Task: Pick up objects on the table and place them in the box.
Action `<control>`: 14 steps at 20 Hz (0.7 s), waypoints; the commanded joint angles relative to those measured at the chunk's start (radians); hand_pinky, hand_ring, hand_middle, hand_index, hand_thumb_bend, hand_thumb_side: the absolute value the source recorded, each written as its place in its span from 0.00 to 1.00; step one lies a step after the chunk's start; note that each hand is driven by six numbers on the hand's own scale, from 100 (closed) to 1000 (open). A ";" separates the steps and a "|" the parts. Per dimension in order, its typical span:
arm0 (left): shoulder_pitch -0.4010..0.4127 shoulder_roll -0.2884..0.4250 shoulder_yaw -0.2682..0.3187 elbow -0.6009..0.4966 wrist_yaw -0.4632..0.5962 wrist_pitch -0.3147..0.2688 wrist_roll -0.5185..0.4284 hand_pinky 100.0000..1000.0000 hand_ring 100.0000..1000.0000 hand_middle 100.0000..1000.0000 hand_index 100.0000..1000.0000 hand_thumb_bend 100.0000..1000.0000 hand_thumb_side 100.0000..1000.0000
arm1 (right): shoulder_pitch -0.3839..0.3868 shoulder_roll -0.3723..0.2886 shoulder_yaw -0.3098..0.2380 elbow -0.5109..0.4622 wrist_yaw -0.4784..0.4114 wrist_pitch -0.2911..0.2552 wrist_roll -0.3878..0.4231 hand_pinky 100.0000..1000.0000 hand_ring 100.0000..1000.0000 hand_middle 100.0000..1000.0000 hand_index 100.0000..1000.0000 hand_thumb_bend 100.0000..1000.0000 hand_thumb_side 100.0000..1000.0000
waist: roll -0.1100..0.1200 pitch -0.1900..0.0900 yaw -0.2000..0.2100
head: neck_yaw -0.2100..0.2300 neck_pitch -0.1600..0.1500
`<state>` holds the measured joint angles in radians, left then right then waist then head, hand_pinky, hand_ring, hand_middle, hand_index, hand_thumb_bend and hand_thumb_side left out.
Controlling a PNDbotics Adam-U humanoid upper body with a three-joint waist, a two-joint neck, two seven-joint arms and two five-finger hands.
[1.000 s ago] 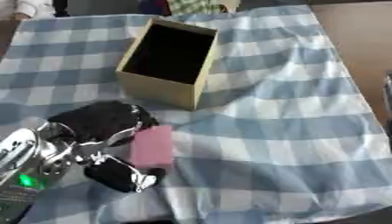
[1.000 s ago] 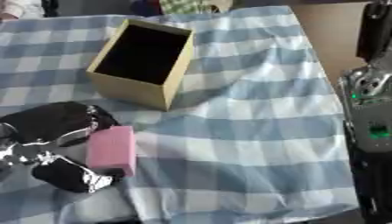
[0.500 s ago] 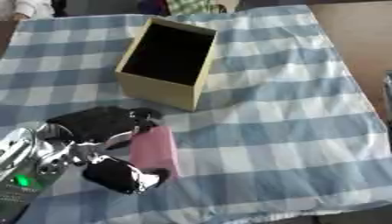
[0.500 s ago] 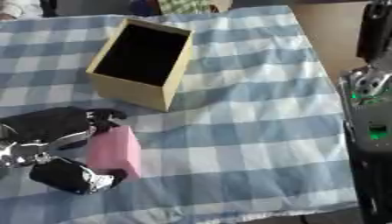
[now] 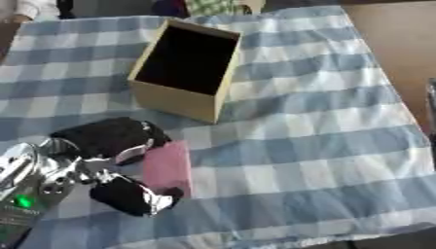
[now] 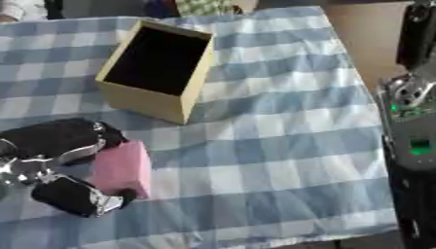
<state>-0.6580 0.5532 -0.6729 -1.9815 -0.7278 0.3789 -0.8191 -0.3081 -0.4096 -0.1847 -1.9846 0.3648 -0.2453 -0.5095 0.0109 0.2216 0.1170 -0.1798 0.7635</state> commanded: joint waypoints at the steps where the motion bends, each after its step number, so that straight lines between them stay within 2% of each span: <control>1: -0.014 0.013 0.022 -0.019 0.007 0.020 0.029 0.14 0.37 0.42 0.54 0.00 0.40 | -0.007 -0.012 -0.010 -0.015 -0.001 0.002 -0.001 0.84 0.64 0.59 0.71 0.00 0.99 | -0.001 -0.013 0.000 | -0.005 0.006; 8: -0.023 0.033 0.045 -0.019 -0.018 0.016 0.080 0.14 0.33 0.39 0.53 0.00 0.33 | -0.004 -0.014 -0.013 -0.015 0.001 0.003 -0.003 0.84 0.64 0.59 0.71 0.00 0.99 | -0.002 -0.011 0.000 | -0.005 0.006; 14: -0.083 0.077 0.101 -0.019 -0.044 0.009 0.110 0.15 0.36 0.42 0.56 0.00 0.30 | -0.004 -0.022 -0.014 -0.015 0.004 0.002 -0.005 0.84 0.64 0.59 0.71 0.00 0.99 | -0.004 -0.010 0.002 | -0.005 0.006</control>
<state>-0.7206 0.5988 -0.5994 -1.9829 -0.7619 0.3842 -0.7154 -0.3071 -0.4097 -0.1905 -1.9846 0.3648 -0.2456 -0.5106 0.0083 0.2254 0.1176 -0.1836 0.7635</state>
